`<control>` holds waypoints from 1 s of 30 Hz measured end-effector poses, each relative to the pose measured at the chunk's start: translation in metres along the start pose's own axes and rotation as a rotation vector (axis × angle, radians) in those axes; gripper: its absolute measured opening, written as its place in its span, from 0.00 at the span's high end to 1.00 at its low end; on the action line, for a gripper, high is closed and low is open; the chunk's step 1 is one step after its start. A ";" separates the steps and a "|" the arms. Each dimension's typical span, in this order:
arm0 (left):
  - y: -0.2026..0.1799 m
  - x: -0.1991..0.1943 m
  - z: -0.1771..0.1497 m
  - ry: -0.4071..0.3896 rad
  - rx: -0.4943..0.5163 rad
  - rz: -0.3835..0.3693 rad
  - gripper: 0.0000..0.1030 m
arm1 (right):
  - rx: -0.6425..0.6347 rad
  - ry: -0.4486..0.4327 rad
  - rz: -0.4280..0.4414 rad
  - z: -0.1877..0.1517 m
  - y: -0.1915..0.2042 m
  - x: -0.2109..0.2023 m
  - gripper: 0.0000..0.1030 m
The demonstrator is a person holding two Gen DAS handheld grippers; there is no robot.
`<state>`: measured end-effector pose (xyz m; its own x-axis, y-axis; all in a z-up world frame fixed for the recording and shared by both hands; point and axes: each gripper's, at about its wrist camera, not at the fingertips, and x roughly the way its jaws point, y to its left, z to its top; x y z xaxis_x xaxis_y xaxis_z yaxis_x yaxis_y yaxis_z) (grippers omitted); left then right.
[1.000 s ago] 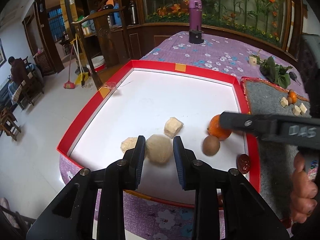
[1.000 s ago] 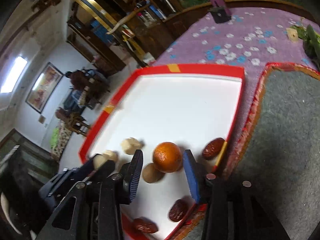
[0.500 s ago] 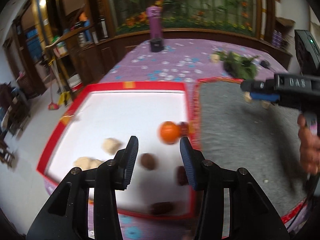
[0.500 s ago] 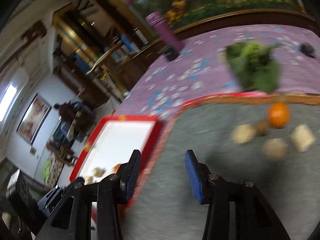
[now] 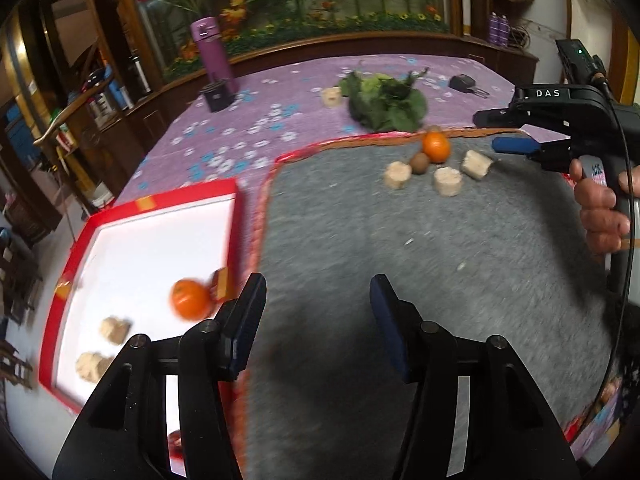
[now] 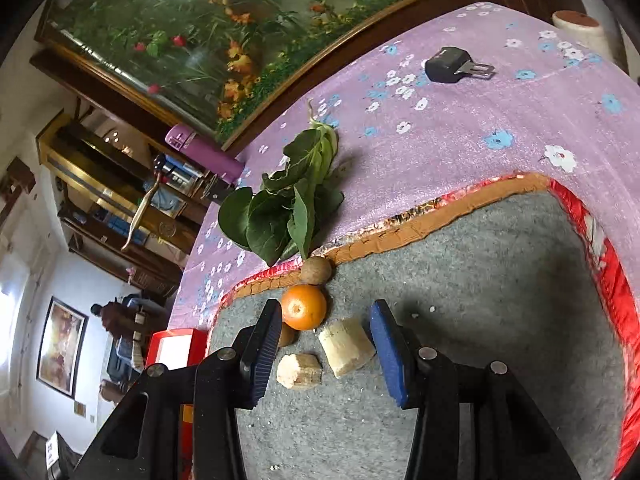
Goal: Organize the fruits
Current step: 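Grasp a beige cake cube with the right tool while the left tool grasps a round brown cake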
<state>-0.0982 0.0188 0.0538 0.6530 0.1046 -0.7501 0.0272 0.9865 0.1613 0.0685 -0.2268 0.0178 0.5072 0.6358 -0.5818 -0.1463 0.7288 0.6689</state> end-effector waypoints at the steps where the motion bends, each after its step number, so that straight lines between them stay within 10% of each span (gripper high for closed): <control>1: -0.005 0.002 0.004 0.000 0.002 -0.010 0.47 | -0.012 0.006 -0.003 0.001 0.002 -0.001 0.56; 16: -0.053 0.033 0.043 0.029 0.042 -0.087 0.47 | -0.182 0.102 -0.219 -0.017 0.015 0.029 0.69; 30: -0.086 0.069 0.069 0.062 0.033 -0.206 0.48 | 0.023 0.024 -0.100 -0.001 -0.013 0.006 0.70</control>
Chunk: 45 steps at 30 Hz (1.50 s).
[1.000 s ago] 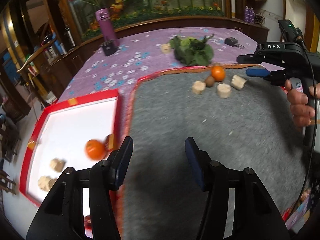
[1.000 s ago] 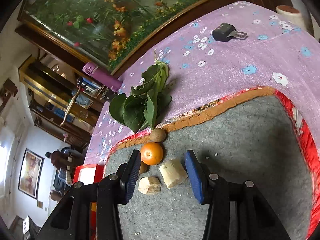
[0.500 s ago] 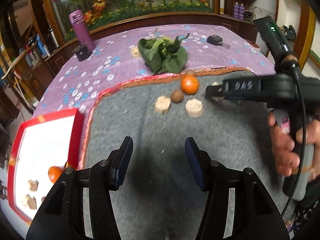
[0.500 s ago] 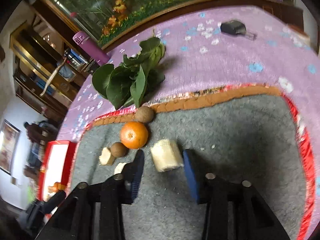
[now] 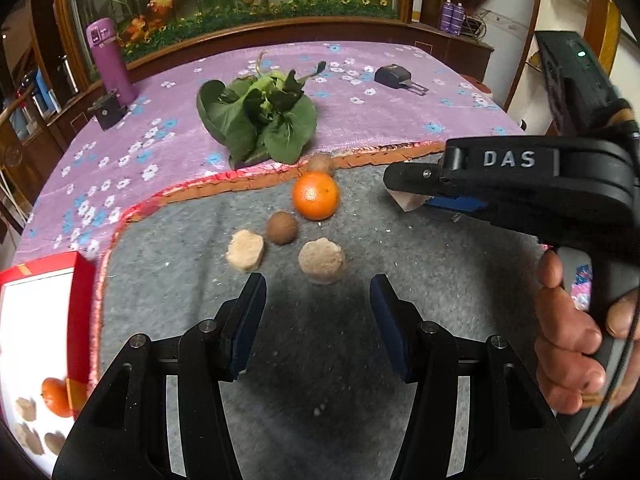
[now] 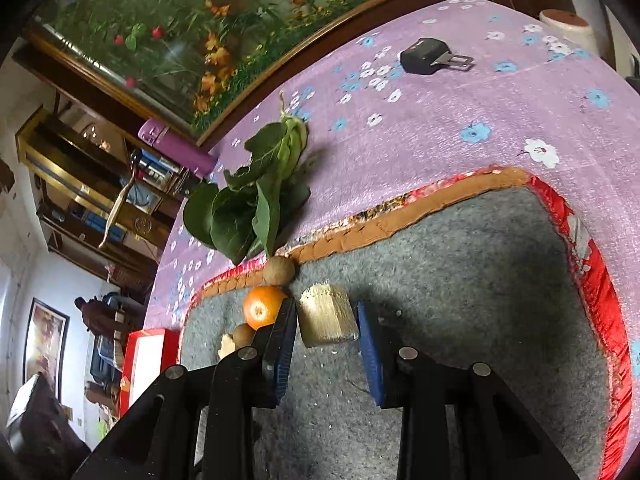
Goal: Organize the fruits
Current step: 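Grasp a beige cake cube with the right tool while the left tool grasps a round brown cake, then carry the cube and cake into the white tray and open both tools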
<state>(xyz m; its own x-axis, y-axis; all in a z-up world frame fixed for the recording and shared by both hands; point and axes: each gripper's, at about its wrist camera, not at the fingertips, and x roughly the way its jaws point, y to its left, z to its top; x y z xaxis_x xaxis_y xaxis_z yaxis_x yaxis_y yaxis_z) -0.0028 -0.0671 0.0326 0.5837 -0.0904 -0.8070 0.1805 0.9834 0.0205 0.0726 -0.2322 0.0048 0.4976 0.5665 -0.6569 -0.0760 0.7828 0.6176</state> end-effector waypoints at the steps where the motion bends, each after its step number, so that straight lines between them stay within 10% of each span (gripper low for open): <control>1: 0.000 0.003 0.001 0.002 -0.004 0.002 0.48 | 0.004 0.000 0.000 0.000 0.000 0.000 0.70; 15: -0.001 0.020 -0.003 -0.011 -0.044 -0.012 0.73 | 0.011 -0.014 0.041 0.002 0.000 -0.005 0.70; 37: 0.119 -0.174 -0.109 -0.339 -0.215 0.274 0.72 | 0.031 -0.209 -0.040 -0.002 -0.012 -0.027 0.71; 45: 0.176 -0.195 -0.137 -0.380 -0.321 0.315 0.72 | -0.026 -0.124 0.106 -0.048 0.060 -0.028 0.71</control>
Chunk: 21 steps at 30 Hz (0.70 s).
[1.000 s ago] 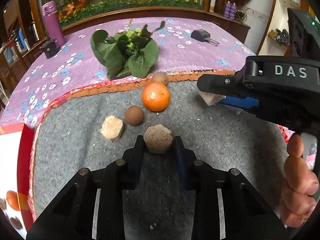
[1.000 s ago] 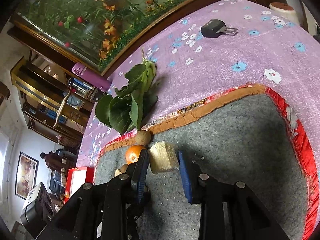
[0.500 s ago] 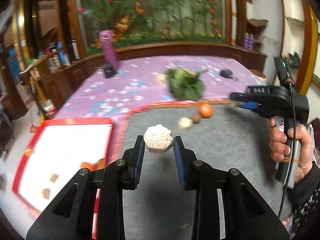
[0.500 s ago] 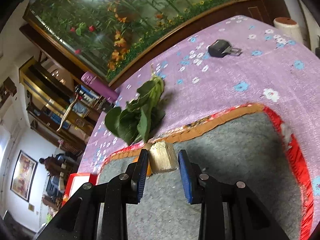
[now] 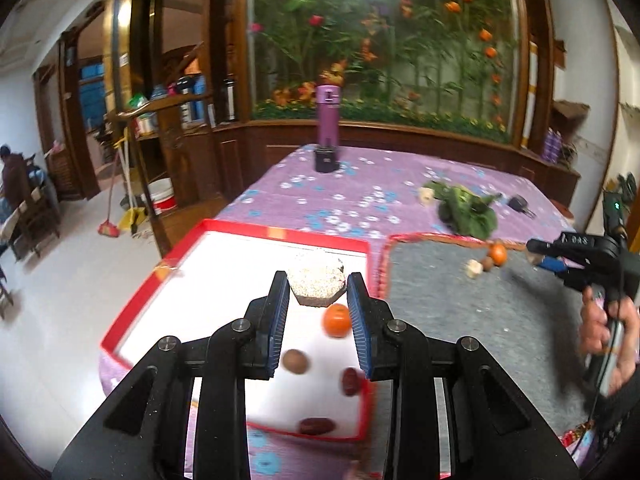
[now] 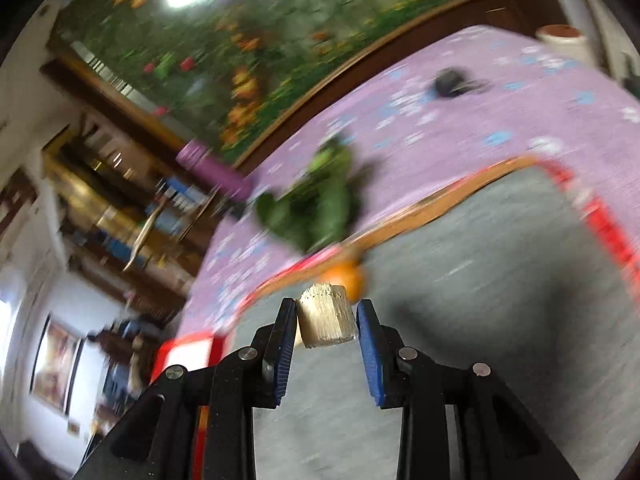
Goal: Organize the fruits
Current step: 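Carry the cube and cake into the white tray and open both tools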
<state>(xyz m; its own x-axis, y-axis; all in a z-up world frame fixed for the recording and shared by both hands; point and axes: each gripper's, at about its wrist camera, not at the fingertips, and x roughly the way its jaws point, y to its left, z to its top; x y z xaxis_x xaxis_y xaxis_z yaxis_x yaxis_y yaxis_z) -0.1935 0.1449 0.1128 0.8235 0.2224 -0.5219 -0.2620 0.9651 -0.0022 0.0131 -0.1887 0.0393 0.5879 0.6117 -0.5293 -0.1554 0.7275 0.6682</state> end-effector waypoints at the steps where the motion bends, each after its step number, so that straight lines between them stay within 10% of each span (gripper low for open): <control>1: 0.007 -0.001 -0.001 -0.003 -0.012 0.005 0.72 | -0.024 0.020 0.018 -0.006 0.014 0.004 0.71; 11: 0.095 0.001 -0.010 -0.011 -0.118 0.129 0.72 | -0.251 0.230 0.225 -0.080 0.158 0.058 0.71; 21: 0.112 0.031 -0.027 0.057 -0.115 0.126 0.72 | -0.379 0.380 0.236 -0.147 0.213 0.111 0.71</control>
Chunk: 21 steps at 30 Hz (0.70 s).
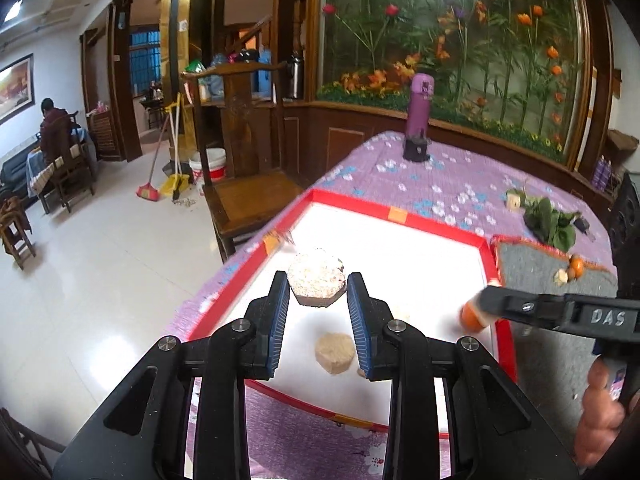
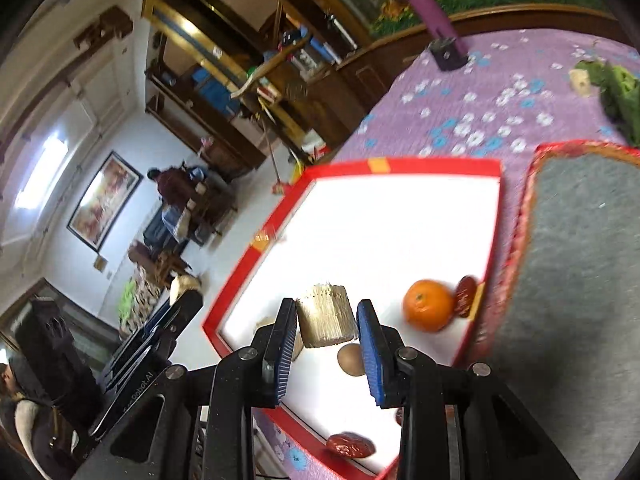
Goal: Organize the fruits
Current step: 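Carry the cube and cake into the white tray and open both tools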
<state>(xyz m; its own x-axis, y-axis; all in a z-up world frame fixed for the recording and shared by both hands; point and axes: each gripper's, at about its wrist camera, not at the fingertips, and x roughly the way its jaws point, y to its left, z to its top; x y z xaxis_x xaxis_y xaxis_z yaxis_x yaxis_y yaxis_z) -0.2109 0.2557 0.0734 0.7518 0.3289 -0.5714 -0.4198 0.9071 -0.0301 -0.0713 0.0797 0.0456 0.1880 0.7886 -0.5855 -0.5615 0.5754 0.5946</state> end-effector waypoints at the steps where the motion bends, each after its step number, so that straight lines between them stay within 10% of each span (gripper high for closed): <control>1: -0.002 0.005 -0.001 0.009 0.005 -0.005 0.72 | -0.004 0.013 -0.007 -0.002 0.001 0.008 0.71; 21: -0.026 0.037 -0.020 0.134 0.102 -0.002 0.70 | -0.093 0.071 -0.068 -0.016 0.006 0.033 0.68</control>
<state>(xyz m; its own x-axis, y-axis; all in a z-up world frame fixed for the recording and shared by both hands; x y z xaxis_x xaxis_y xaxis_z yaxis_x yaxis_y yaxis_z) -0.1819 0.2388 0.0363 0.6752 0.2956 -0.6759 -0.3595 0.9319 0.0484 -0.0820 0.1056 0.0211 0.1728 0.7293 -0.6621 -0.6225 0.6018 0.5004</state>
